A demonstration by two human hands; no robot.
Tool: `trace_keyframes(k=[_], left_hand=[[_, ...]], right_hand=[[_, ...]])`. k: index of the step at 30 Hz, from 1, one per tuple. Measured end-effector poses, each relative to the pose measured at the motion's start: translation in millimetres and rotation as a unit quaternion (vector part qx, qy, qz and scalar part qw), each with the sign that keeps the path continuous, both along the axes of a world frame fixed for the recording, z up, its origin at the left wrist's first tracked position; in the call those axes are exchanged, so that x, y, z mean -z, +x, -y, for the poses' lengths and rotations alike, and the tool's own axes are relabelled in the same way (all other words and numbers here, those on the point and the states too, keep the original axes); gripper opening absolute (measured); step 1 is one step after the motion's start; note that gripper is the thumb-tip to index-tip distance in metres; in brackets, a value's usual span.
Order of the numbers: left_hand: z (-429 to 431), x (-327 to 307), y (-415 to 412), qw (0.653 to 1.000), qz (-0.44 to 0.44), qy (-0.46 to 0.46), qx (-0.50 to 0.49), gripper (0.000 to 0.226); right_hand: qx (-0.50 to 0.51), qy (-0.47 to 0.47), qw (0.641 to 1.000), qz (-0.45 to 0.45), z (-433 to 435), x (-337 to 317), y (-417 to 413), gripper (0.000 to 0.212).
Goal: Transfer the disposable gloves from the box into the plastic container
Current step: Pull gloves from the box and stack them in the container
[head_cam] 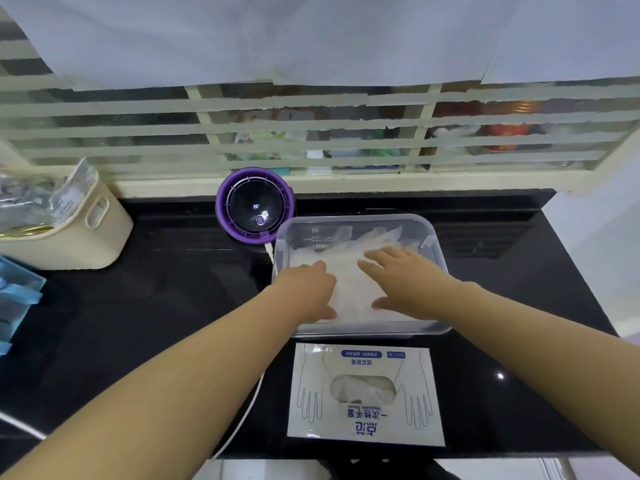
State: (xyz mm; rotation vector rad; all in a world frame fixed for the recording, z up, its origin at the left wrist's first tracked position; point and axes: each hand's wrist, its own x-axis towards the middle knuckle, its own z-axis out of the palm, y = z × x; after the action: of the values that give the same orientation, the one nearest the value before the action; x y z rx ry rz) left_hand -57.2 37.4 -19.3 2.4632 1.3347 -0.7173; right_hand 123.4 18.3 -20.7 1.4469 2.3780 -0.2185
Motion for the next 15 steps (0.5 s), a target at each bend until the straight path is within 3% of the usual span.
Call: trace_keyframes(k=[4, 10, 13, 15], left_hand=[[0.0, 5.4, 10.9, 0.998, -0.059, 0.003, 0.005, 0.054], [-3.8, 21.1, 15.7, 0.994, -0.110, 0.011, 0.013, 0.061], [-4.8, 28.7, 16.9, 0.992, -0.121, 0.022, 0.016, 0.061], [-5.6, 30.7, 17.0, 0.992, -0.125, 0.024, 0.015, 0.058]], right_hand=[[0.027, -0.065, 0.992, 0.104, -3.3, 10.2, 5.7, 0.084], [0.059, -0.081, 0.974, 0.203, -12.0, 45.9, 0.1, 0.065], [0.040, -0.099, 0.964, 0.245, -13.4, 48.6, -1.9, 0.084], [0.028, -0.096, 0.970, 0.221, -15.2, 39.7, -1.8, 0.094]])
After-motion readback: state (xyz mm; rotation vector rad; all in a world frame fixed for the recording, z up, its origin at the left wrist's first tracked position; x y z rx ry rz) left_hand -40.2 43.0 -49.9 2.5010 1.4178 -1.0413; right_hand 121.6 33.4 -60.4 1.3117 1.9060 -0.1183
